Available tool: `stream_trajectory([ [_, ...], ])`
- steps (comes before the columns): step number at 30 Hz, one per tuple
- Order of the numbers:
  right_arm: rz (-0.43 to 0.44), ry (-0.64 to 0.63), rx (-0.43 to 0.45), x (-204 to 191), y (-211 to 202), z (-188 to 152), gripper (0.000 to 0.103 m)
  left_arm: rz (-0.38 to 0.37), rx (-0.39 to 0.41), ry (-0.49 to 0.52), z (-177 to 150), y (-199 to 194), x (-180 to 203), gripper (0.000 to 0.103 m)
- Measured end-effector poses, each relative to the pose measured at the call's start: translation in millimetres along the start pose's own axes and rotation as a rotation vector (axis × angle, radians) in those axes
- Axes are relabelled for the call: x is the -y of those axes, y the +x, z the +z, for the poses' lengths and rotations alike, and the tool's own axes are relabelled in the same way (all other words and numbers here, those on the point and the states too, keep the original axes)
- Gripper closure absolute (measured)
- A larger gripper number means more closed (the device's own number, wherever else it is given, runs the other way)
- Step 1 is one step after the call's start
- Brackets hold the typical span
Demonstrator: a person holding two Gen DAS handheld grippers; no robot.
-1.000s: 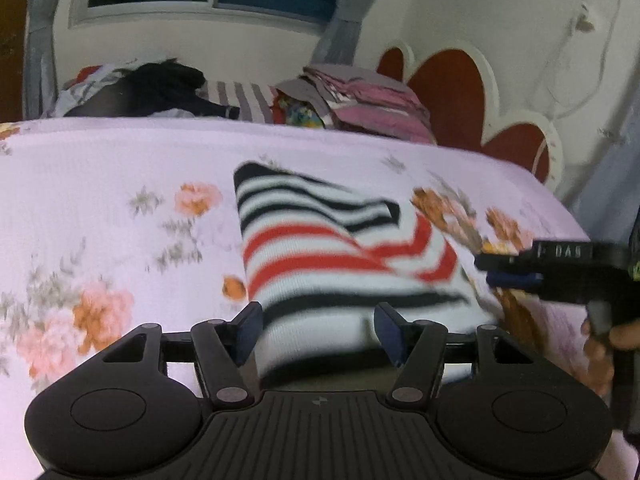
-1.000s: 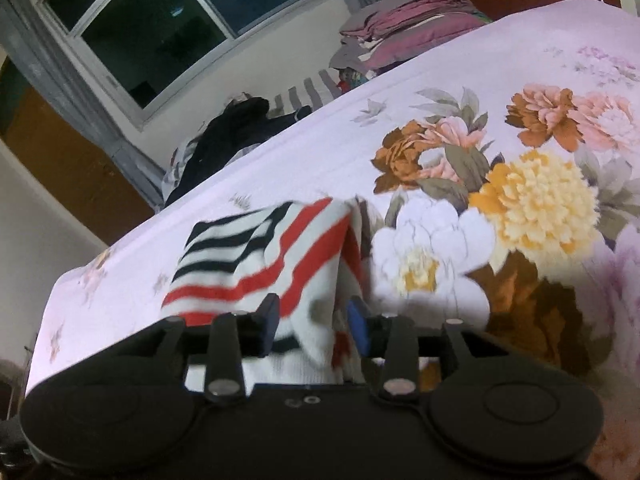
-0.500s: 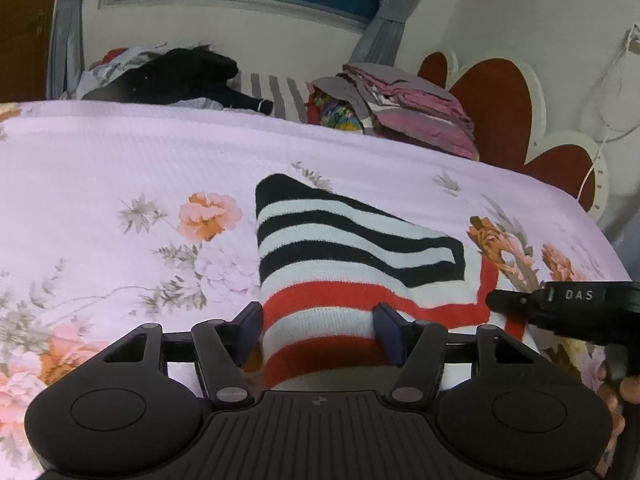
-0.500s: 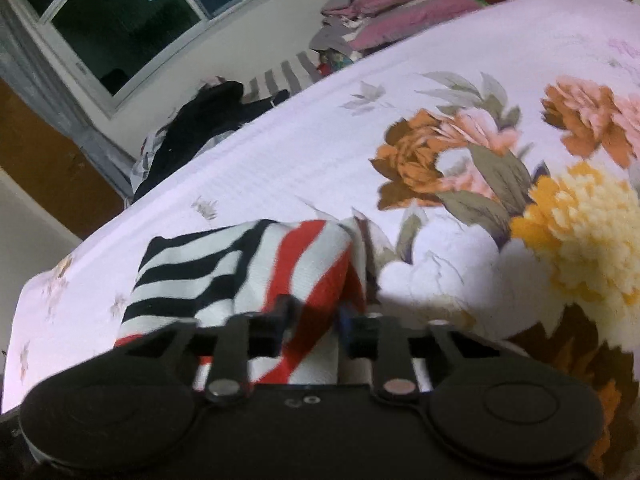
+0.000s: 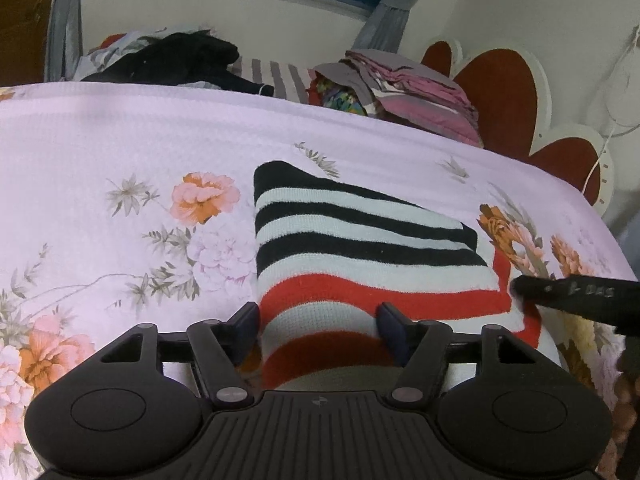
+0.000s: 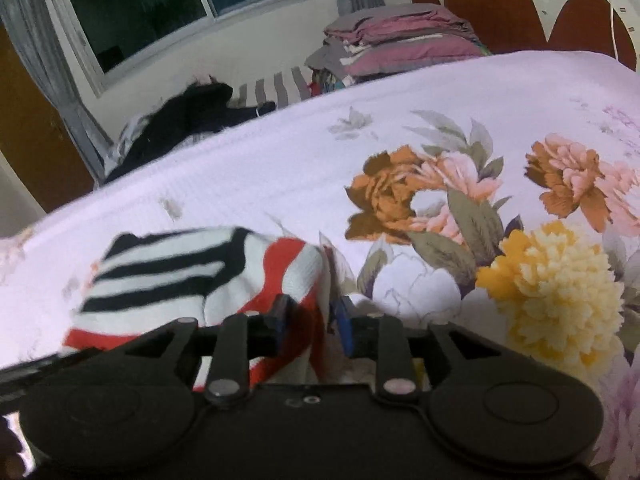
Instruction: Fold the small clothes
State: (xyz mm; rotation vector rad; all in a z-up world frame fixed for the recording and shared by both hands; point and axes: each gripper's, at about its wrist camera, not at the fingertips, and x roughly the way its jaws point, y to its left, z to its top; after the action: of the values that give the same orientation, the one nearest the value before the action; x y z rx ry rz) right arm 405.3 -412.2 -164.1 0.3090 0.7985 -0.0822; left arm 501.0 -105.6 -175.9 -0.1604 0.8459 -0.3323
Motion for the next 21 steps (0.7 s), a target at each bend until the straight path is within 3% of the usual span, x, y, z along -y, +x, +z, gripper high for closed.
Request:
stream_trajectory([
  [4, 0.055, 0.024, 0.002, -2.4, -15.3, -2.2, 0.066, 0.007, -0.001, 0.004, -0.1, -0.9, 1.9, 0.038],
  [12, 0.085, -0.038, 0.013, -15.7, -40.6, -19.1, 0.071, 0.02, -0.005, 0.016, 0.4, -4.8, 4.9, 0.038],
  [18, 0.03, -0.167, -0.019, -25.0, -48.5, -49.8, 0.076, 0.026, -0.004, 0.027, -1.3, -6.0, 7.3, 0.038],
  [21, 0.008, -0.166, -0.04, -16.2, -41.5, -60.5, 0.073, 0.026, -0.005, 0.036, -2.0, -6.5, 8.5, 0.038],
])
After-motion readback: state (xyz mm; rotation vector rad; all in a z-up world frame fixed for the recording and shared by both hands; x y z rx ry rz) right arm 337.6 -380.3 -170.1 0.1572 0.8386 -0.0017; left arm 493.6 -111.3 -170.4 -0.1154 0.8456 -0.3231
